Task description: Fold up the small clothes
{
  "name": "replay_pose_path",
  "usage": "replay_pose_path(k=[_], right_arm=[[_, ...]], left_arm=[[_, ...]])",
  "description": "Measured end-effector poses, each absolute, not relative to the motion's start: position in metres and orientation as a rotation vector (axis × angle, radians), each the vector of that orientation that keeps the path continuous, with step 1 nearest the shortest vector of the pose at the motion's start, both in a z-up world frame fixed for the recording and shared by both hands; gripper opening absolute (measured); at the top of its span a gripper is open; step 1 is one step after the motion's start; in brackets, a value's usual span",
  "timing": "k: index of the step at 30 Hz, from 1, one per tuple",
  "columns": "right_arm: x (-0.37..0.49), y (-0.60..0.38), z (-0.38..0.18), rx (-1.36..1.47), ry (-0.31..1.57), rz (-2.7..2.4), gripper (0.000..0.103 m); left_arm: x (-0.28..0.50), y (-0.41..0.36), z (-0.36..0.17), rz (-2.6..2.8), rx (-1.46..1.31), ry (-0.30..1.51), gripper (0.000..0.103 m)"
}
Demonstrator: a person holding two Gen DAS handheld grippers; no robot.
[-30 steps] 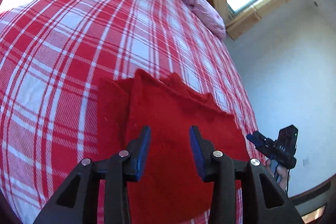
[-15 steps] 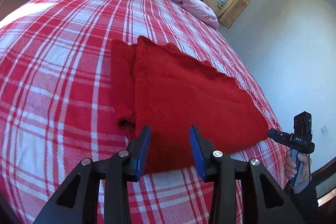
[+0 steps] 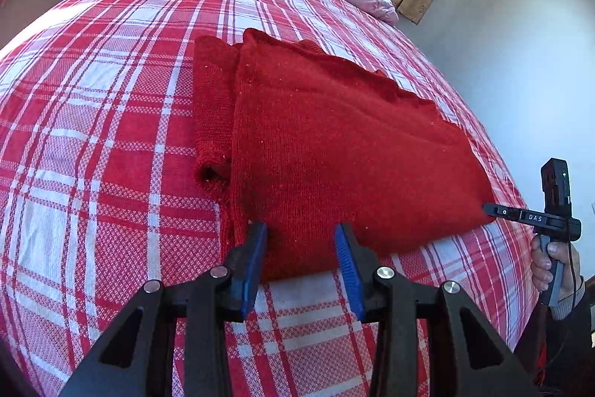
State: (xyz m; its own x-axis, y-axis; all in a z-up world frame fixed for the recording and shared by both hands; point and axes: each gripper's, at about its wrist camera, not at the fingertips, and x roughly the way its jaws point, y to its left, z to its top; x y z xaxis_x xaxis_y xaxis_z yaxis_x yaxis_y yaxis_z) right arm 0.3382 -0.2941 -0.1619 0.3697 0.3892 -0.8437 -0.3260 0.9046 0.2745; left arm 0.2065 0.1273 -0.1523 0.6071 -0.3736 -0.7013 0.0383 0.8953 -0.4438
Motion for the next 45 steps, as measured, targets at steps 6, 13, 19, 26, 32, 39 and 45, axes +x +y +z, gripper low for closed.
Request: replay_pose_path(k=[6, 13, 19, 26, 32, 39, 45], right_arm=[[0.328, -0.283, -0.157, 0.008, 1.075, 0.449, 0.013], [0.338, -0.3, -0.164, 0.141, 1.078, 0.432, 0.022], [0.328, -0.3, -0.147, 0.121, 1.044, 0.399, 0.053], [0.3, -0.292, -0.108, 0.057, 0.9, 0.388, 0.059], [0.282, -0.247, -0.102, -0.064, 0.816, 0.457, 0.064], [0.32, -0.224, -0.157, -0.054, 0.975, 0.487, 0.064], [0.319, -0.222, -0.159, -0.058, 0.98, 0.462, 0.065]], left_arm=[[0.216, 0.144, -0.156, -0.287, -0.492, 0.868, 0.04], [0.203, 0.144, -0.162, -0.228, -0.472, 0.899, 0.015], [0.193, 0.164, -0.141, -0.189, -0.503, 0.839, 0.016], [0.203, 0.181, -0.137, -0.101, -0.507, 0.776, 0.064], [0.229, 0.163, -0.154, -0.089, -0.444, 0.856, 0.064], [0.227, 0.145, -0.165, -0.049, -0.264, 0.862, 0.065], [0.215, 0.177, -0.162, -0.047, -0.397, 0.799, 0.065]])
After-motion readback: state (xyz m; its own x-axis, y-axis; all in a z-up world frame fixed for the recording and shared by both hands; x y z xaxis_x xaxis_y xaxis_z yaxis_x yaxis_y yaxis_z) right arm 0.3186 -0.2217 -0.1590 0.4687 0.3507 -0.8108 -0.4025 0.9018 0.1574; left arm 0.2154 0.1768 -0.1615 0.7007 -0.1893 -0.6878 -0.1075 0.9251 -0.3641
